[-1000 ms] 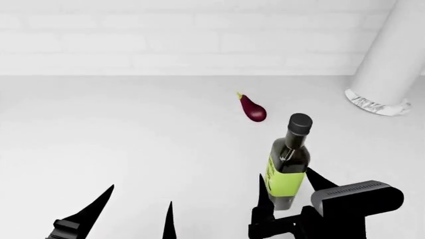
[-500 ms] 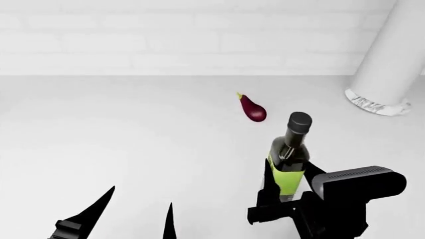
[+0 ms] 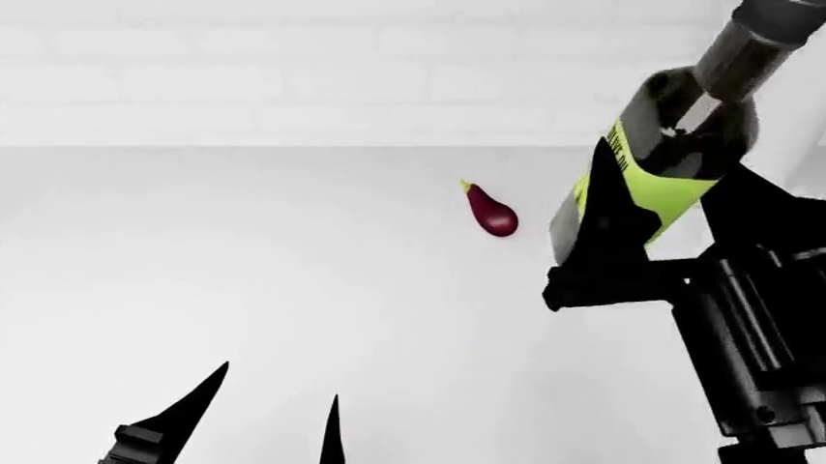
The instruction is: Pick the olive oil bottle and boxed food from the counter and place them in the cabinets closest to them.
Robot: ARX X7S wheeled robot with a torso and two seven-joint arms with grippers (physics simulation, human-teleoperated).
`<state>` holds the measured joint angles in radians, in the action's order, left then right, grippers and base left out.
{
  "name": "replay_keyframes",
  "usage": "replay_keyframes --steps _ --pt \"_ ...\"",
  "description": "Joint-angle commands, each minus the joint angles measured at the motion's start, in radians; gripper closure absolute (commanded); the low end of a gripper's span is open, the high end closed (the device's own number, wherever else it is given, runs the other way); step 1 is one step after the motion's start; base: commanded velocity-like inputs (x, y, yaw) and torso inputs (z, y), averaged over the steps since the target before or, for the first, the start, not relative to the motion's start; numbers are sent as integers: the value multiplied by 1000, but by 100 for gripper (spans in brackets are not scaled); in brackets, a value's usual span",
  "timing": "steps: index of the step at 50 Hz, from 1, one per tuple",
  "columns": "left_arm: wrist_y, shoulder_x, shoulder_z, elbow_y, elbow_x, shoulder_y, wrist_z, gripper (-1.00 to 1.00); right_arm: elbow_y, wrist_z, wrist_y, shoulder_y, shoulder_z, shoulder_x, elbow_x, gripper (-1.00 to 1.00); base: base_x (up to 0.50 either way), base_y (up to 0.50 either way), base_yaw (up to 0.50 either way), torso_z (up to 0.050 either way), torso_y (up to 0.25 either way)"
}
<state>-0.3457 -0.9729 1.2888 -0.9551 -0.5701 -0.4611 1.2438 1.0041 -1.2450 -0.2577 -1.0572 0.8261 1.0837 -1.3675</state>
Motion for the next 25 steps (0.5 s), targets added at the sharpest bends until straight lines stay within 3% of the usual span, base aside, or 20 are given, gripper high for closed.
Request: replay_keyframes --steps 1,3,12,25 --pt "42 -6 -2 29 1 6 -28 -100 43 -182 -71 -525 -131 32 -378 100 0 0 0 0 0" --pt "43 -2 -1 34 2 6 -32 -100 42 -230 -129 -586 -211 12 -458 100 0 0 0 0 0" --pt "38 7 6 34 11 9 -34 -100 -27 -293 -192 -864 -245 -17 -597 100 0 0 0 0 0" --pt "22 25 15 31 18 9 -30 -100 -176 -224 -247 -962 -206 -137 -555 100 0 0 0 0 0"
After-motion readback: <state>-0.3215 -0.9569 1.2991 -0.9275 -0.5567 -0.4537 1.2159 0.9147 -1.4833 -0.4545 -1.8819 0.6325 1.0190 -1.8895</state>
